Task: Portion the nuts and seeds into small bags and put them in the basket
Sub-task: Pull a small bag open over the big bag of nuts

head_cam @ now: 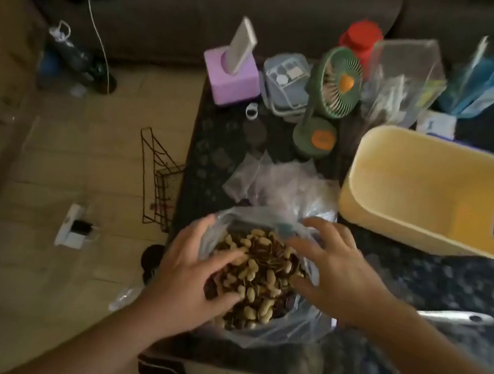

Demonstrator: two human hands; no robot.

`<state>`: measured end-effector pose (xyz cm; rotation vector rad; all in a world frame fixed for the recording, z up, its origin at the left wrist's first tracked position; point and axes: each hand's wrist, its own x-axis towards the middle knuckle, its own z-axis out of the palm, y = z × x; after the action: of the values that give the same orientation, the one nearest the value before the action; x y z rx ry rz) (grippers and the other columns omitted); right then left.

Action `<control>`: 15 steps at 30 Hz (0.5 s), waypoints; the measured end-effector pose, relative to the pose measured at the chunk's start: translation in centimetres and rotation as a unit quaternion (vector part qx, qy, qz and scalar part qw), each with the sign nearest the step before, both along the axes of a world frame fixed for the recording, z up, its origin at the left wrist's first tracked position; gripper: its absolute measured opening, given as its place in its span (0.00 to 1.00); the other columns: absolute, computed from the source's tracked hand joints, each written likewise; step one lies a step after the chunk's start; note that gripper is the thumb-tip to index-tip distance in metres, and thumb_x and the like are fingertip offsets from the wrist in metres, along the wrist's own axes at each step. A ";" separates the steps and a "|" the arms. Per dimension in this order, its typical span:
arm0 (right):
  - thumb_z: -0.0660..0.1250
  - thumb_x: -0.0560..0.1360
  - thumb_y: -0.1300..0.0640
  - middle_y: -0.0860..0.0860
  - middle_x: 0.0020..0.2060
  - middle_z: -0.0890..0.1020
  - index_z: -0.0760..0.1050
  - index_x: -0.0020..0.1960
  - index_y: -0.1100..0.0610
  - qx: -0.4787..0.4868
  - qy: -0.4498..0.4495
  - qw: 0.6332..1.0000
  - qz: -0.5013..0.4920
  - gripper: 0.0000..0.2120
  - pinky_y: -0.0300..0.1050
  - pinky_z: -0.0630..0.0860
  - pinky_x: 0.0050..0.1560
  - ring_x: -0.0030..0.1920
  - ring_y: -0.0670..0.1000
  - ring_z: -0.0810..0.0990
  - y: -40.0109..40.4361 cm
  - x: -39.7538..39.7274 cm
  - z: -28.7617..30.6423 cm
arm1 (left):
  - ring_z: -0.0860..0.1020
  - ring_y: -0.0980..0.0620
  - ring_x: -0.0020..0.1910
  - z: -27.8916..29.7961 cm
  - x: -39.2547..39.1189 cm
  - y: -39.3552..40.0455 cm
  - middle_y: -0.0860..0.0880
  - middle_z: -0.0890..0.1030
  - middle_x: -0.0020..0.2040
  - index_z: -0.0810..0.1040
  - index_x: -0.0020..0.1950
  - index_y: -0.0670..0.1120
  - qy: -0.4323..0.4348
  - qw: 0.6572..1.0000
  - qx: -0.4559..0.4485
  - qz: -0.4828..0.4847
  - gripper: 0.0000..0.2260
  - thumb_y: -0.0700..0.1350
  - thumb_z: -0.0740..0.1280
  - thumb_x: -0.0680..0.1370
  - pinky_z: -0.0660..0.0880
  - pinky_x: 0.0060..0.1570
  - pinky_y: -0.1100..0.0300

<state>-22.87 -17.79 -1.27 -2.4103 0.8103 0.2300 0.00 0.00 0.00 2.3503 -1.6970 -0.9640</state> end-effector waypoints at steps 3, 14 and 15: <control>0.62 0.75 0.34 0.49 0.77 0.60 0.65 0.77 0.38 -0.014 -0.037 0.998 0.046 0.31 0.62 0.74 0.70 0.77 0.58 0.60 -1.1 1.5 -4.2 | 0.53 0.49 0.82 -4.3 1.7 -2.3 0.56 0.55 0.83 0.70 0.76 0.67 -0.023 0.996 -0.074 -0.039 0.30 0.72 0.64 0.75 0.61 0.78 0.41; 0.57 0.75 0.28 0.39 0.68 0.68 0.65 0.77 0.36 -0.057 -0.079 0.990 0.099 0.32 0.41 0.73 0.67 0.66 0.42 0.72 -3.8 1.8 -7.2 | 0.71 0.54 0.74 -11.5 4.2 -5.2 0.64 0.72 0.69 0.73 0.72 0.70 0.040 0.962 -0.248 -0.102 0.25 0.66 0.70 0.75 0.68 0.69 0.56; 0.58 0.75 0.29 0.38 0.67 0.69 0.67 0.76 0.36 -0.050 -0.081 0.992 0.083 0.31 0.40 0.73 0.66 0.65 0.41 0.73 -3.7 1.7 -6.6 | 0.71 0.54 0.74 -11.5 4.2 -5.2 0.64 0.72 0.69 0.73 0.72 0.70 0.040 0.963 -0.247 -0.104 0.25 0.69 0.69 0.75 0.69 0.69 0.55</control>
<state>-21.19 -21.46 -7.91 -2.5538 0.5605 0.0582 4.20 -5.16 -11.47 1.8214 -1.9092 -0.5579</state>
